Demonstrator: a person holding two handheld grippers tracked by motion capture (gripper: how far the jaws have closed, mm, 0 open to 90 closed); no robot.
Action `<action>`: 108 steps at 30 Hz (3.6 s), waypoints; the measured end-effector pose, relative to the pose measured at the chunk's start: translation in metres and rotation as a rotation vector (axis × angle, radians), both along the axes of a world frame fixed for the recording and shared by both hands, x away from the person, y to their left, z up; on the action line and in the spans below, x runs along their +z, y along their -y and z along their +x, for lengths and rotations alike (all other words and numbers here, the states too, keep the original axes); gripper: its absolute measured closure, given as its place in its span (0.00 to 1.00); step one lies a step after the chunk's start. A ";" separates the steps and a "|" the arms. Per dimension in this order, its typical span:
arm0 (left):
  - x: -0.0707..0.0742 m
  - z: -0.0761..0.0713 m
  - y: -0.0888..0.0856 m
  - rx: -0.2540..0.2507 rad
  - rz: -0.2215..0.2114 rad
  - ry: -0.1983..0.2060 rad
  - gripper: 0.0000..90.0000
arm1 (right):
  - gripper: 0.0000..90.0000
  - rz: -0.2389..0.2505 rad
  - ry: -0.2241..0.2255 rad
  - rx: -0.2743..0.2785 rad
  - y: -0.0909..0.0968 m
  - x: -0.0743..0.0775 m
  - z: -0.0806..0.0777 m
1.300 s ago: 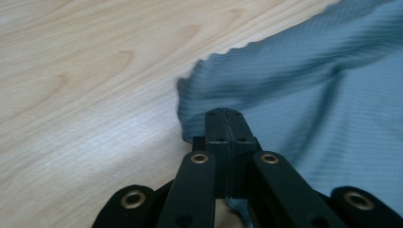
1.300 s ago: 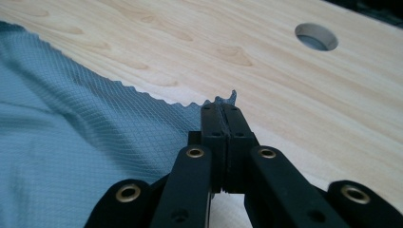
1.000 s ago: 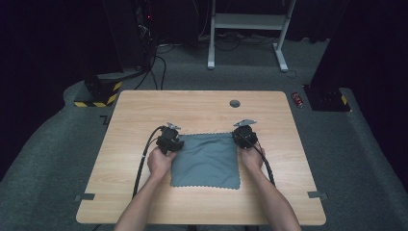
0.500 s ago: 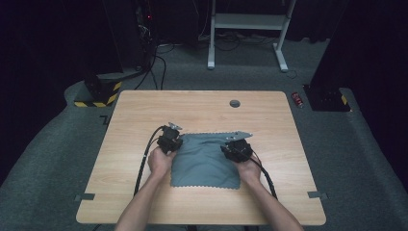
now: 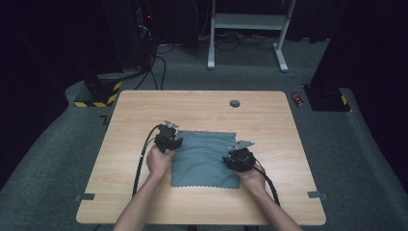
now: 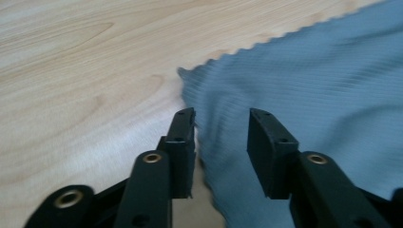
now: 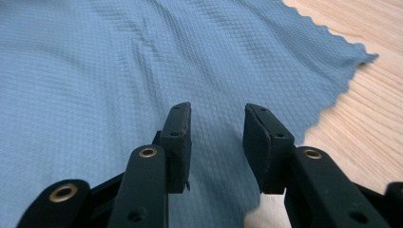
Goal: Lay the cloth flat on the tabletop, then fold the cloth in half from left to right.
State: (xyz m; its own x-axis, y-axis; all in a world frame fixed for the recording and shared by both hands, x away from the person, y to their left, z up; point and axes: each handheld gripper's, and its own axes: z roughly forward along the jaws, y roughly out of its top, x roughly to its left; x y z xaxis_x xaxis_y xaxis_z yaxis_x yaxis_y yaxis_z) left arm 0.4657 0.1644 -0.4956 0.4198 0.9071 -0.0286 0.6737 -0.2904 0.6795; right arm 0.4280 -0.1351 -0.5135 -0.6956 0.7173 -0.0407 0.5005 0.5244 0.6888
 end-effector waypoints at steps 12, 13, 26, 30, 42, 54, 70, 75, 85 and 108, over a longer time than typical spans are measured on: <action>-0.005 -0.096 0.006 -0.198 0.001 0.003 0.65 | 0.69 0.063 0.005 0.019 0.025 0.009 -0.051; -0.007 -0.100 0.006 -0.198 0.007 0.006 0.65 | 0.69 0.063 0.000 0.025 0.025 0.007 -0.053; -0.017 -0.130 -0.005 -0.196 0.030 0.009 0.73 | 0.68 0.038 0.013 0.050 0.027 -0.006 -0.072; -0.018 -0.140 -0.008 -0.196 0.032 0.022 0.76 | 0.69 0.032 0.026 0.055 0.031 -0.006 -0.078; -0.019 -0.155 -0.014 -0.209 0.018 0.020 0.79 | 0.70 0.018 0.004 0.083 0.036 -0.004 -0.085; -0.019 -0.157 -0.017 -0.193 -0.023 -0.001 0.68 | 0.65 0.017 -0.015 0.070 0.035 -0.002 -0.084; -0.007 -0.098 -0.016 -0.136 -0.096 -0.037 0.54 | 0.73 0.096 0.000 0.145 -0.028 0.001 -0.071; -0.001 -0.075 -0.019 -0.110 -0.086 -0.019 0.54 | 0.83 0.096 -0.006 0.195 -0.049 0.000 -0.063; 0.007 -0.029 -0.025 -0.040 -0.079 -0.017 0.54 | 0.87 0.069 0.024 0.292 -0.105 0.000 -0.059; -0.008 0.036 -0.018 0.046 -0.064 -0.056 0.52 | 0.84 0.063 0.039 0.440 -0.149 -0.004 -0.081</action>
State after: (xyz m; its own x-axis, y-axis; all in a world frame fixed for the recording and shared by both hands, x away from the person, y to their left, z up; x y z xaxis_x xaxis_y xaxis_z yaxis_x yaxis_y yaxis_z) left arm 0.5017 0.1819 -0.5032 0.3735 0.9211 -0.1096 0.7231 -0.2151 0.6564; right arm 0.3474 0.0135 -0.5179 -0.9341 0.3549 -0.0387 0.2117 0.6381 0.7403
